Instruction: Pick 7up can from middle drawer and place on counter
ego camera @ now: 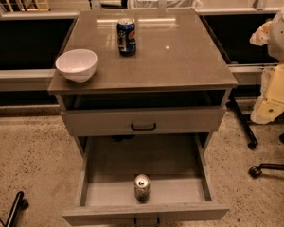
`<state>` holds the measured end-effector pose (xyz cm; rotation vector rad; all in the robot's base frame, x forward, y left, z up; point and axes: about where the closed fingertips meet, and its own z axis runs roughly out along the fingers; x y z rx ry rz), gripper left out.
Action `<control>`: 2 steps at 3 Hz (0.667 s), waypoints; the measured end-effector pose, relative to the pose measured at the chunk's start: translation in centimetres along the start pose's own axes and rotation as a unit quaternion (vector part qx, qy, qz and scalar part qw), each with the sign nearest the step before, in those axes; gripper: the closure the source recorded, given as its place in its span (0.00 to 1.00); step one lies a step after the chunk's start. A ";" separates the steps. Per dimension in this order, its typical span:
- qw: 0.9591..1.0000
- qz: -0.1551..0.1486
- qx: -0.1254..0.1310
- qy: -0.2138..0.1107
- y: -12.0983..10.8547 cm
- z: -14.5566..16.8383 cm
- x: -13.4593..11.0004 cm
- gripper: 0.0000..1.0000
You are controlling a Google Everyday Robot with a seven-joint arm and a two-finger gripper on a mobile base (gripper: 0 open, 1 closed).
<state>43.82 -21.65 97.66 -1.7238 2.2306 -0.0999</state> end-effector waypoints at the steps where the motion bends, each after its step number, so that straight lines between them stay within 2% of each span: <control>1: 1.000 0.000 0.000 0.000 0.0 0.0 0.0 0.00; 2: 1.000 0.001 0.005 -0.029 0.3 1.3 -0.5 0.00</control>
Offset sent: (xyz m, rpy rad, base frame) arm 0.0200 0.0812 -0.1361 0.7267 -0.3267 0.1320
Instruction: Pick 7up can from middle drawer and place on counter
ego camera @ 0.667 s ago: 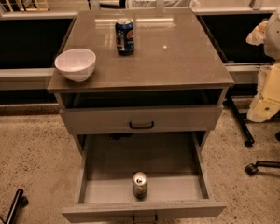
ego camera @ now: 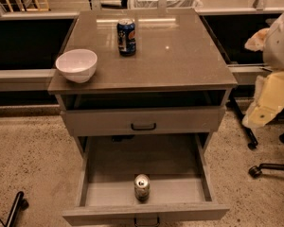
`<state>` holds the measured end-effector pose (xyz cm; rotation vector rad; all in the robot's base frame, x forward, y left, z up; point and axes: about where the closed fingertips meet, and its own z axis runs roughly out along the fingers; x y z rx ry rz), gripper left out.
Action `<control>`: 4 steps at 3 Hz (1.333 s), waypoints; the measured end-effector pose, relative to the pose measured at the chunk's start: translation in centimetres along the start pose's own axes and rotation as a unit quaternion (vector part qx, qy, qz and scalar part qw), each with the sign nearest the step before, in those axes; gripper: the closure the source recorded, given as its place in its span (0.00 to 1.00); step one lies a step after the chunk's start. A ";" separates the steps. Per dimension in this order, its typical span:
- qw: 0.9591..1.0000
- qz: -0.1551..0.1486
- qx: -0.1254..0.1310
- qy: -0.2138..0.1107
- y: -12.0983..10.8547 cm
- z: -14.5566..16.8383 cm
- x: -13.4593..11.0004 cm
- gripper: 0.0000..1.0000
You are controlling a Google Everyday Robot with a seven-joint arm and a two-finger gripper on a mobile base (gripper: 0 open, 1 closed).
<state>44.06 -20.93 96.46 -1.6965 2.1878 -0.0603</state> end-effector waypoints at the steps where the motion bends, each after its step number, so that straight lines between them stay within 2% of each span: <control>1: 0.996 -0.011 -0.023 -0.080 3.1 5.4 -0.8 0.00; 2: 0.988 -0.052 -0.032 -0.142 5.1 8.5 -1.8 0.00; 3: 0.985 -0.092 -0.024 -0.146 5.1 8.2 -2.1 0.00; 4: 0.981 -0.072 -0.048 -0.173 6.2 11.7 -2.4 0.00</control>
Offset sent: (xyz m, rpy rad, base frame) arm 0.0058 0.0810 -0.0676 0.3313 -0.2309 0.4739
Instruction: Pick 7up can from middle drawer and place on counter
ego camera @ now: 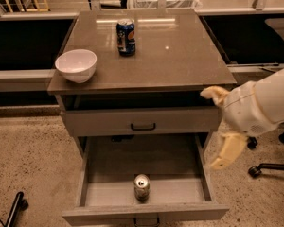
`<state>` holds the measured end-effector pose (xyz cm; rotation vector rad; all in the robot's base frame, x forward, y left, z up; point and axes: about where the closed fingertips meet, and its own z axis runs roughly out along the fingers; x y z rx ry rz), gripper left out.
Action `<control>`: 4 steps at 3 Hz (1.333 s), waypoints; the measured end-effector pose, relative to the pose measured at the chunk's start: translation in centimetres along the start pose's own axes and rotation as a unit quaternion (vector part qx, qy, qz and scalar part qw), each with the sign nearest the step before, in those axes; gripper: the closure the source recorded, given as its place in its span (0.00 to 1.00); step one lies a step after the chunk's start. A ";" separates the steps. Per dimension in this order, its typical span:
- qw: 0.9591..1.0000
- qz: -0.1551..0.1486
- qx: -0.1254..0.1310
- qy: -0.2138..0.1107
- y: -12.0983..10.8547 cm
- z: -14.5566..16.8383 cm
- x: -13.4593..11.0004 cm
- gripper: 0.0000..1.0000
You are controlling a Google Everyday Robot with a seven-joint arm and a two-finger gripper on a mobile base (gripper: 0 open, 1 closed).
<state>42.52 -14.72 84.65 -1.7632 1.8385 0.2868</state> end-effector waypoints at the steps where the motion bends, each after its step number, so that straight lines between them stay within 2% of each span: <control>1: 0.993 0.036 -0.033 -0.111 1.8 9.7 0.8 0.00; 2: 0.978 0.040 -0.034 -0.202 2.9 16.7 1.0 0.00; 3: 0.969 0.044 -0.052 -0.238 4.0 20.3 2.3 0.00; 4: 0.969 0.045 -0.053 -0.238 4.0 20.4 2.4 0.00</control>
Offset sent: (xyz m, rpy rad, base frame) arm 0.0238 0.1130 -0.2382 0.6601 0.0587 0.1185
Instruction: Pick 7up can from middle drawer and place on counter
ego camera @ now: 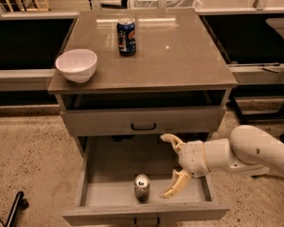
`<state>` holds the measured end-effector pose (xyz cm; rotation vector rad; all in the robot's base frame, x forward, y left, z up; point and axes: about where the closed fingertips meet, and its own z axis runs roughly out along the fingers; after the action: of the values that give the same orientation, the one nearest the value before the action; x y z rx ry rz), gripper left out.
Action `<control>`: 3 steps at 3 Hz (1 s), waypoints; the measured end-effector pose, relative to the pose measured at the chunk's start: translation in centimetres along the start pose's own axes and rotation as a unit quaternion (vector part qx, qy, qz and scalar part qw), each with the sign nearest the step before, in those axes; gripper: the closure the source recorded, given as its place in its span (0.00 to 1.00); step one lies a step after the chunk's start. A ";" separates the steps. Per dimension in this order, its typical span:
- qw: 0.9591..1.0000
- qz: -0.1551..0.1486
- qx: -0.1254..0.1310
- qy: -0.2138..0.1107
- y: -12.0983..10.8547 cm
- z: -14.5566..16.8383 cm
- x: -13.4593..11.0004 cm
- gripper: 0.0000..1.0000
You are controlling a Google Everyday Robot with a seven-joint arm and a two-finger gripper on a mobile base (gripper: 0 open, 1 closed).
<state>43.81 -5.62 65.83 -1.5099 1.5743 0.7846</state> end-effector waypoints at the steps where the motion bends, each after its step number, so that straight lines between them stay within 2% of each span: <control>1: 1.000 0.008 0.002 0.002 -0.5 1.2 3.2 0.00; 2: 1.000 0.007 -0.005 -0.002 -0.9 3.4 8.6 0.00; 3: 1.000 0.006 -0.017 0.011 -0.8 5.8 12.6 0.00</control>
Offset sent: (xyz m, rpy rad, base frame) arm 0.0272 -0.0270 -0.1610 0.0128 0.0158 0.0148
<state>45.74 -6.90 52.07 -1.5395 1.5949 0.8063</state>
